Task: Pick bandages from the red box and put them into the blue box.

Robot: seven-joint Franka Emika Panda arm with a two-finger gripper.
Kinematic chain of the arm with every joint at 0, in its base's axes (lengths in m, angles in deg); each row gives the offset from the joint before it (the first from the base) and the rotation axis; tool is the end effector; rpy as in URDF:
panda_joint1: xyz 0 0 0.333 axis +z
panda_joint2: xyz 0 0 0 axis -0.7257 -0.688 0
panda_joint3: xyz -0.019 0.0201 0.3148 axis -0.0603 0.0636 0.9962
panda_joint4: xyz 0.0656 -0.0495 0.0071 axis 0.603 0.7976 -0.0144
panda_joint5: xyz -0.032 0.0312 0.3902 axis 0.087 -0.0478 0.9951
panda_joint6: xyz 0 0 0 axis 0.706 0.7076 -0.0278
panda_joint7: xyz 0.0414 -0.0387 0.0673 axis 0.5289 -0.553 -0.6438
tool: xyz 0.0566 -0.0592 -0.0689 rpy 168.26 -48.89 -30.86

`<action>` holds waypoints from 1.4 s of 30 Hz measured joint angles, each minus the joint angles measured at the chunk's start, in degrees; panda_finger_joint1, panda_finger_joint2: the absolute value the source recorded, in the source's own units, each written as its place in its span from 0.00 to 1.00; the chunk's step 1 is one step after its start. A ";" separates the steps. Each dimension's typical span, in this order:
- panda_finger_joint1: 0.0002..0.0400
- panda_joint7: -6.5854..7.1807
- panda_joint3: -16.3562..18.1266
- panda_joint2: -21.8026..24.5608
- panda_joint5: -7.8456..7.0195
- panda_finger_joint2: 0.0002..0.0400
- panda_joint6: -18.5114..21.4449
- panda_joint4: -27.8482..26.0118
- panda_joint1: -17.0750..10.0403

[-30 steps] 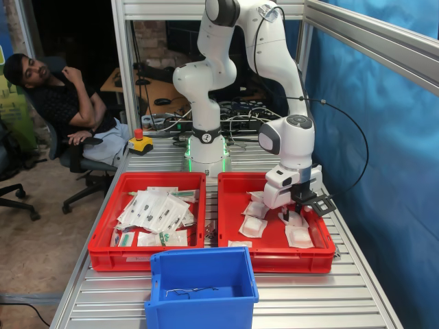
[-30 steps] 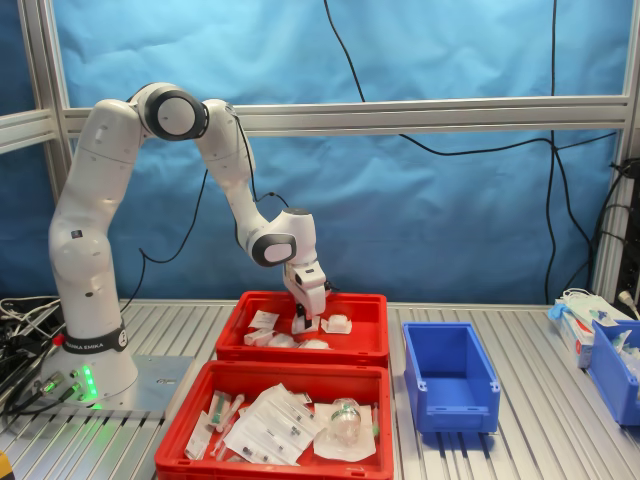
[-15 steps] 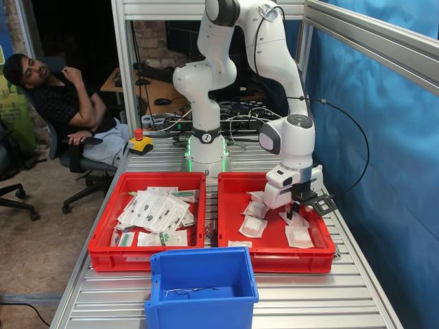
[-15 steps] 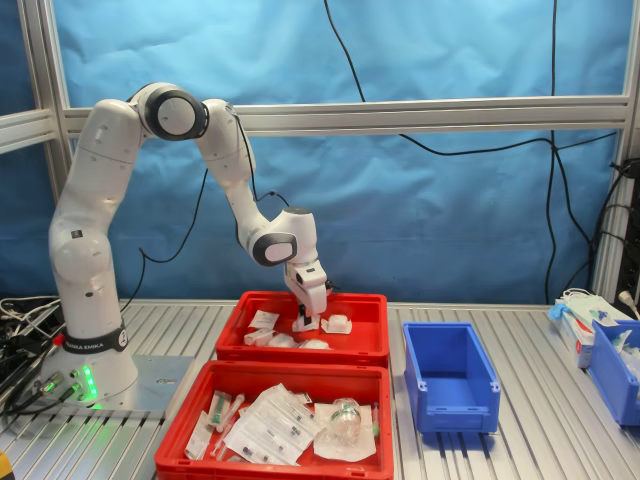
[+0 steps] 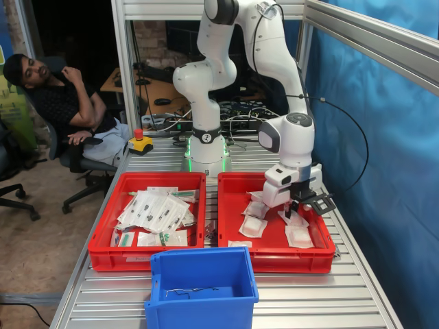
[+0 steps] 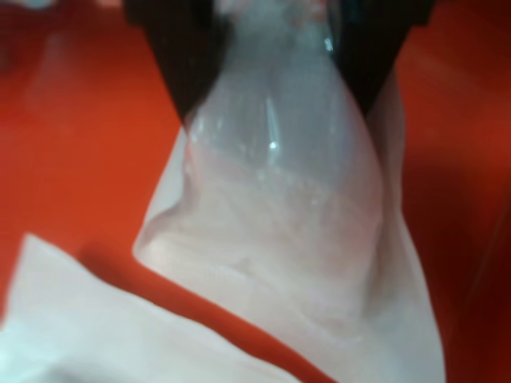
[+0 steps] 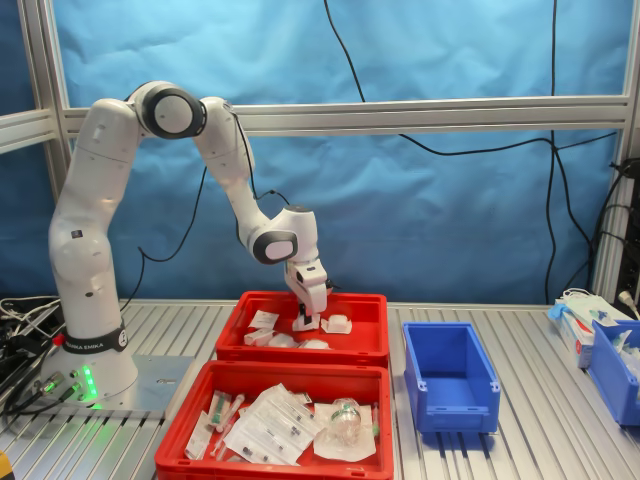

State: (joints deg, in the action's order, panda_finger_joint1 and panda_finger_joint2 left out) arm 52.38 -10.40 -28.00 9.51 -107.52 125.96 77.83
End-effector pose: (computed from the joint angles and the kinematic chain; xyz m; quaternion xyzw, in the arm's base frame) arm 0.4366 0.2536 0.1592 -0.9905 0.1346 -0.0225 0.0190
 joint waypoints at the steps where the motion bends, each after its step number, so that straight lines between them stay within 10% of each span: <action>1: 0.21 0.00 -0.13 0.27 0.00 0.21 0.34 0.01 0.02; 27: 0.21 0.00 -10.94 15.37 0.00 0.21 11.61 -0.58 0.11; 42: 0.21 0.00 -21.76 16.97 0.00 0.21 23.24 -10.93 0.10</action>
State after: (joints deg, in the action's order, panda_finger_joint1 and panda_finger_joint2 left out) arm 52.38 -32.17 -11.04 9.51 -84.29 115.02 77.93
